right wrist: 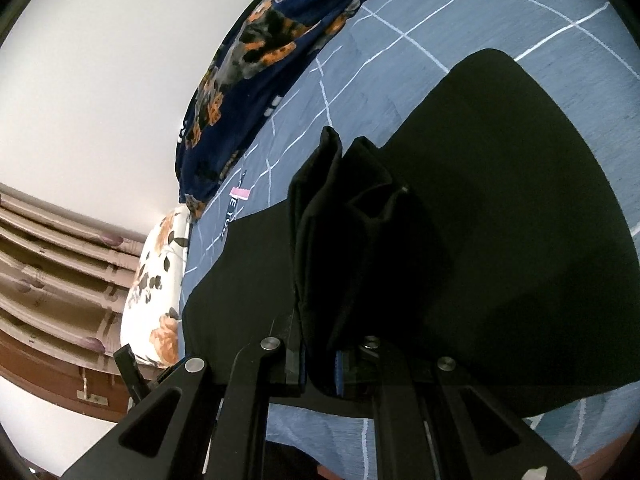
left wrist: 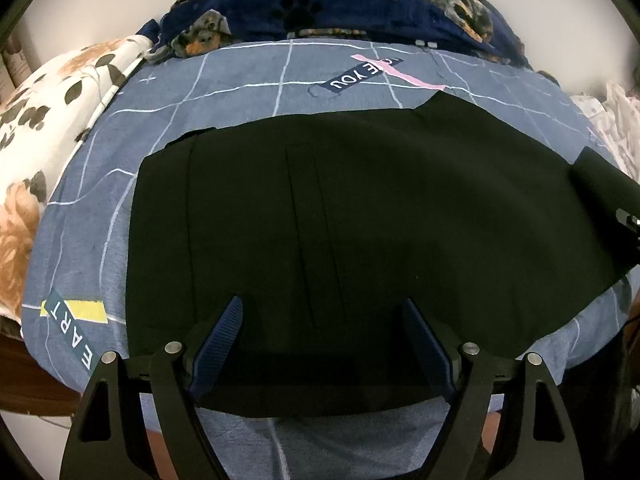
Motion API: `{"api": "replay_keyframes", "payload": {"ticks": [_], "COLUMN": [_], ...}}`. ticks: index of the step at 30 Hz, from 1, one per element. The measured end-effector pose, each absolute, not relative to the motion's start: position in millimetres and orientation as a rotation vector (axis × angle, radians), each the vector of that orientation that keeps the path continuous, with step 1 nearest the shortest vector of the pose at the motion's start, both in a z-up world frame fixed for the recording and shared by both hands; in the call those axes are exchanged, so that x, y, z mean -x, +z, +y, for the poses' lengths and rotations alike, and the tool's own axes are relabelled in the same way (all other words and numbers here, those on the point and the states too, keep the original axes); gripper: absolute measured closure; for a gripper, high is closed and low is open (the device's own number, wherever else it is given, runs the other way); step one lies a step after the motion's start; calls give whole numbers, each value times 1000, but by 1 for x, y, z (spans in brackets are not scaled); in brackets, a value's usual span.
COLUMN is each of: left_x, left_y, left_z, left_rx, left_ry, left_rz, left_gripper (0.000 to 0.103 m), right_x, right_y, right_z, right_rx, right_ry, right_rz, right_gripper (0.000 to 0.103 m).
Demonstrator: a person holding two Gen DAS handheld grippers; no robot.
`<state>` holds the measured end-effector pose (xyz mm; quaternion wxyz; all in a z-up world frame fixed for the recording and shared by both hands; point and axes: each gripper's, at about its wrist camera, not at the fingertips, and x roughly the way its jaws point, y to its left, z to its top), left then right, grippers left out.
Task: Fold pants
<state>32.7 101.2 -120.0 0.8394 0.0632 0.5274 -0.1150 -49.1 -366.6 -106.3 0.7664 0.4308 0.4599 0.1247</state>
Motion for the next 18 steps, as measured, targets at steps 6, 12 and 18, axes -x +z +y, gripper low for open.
{"api": "replay_keyframes", "payload": {"ticks": [6,12,18], "left_x": [-33,-33,-33], "left_y": [-121,-121,-123], "left_z": [101,101,101], "left_rx": [-134,-134,-128], "left_ry": [-242,-242,-243], "left_rz": [1120,1121,1126], "left_gripper": [21,21,21], "right_x": [49,44,43], "right_y": [-107,-107,-107], "right_z": [-361,-354,-349], "right_rx": [-930,-921,-915], "right_ry": [282,294,300], "right_rz": [1008,1017,1021], "right_gripper": [93,93,93]}}
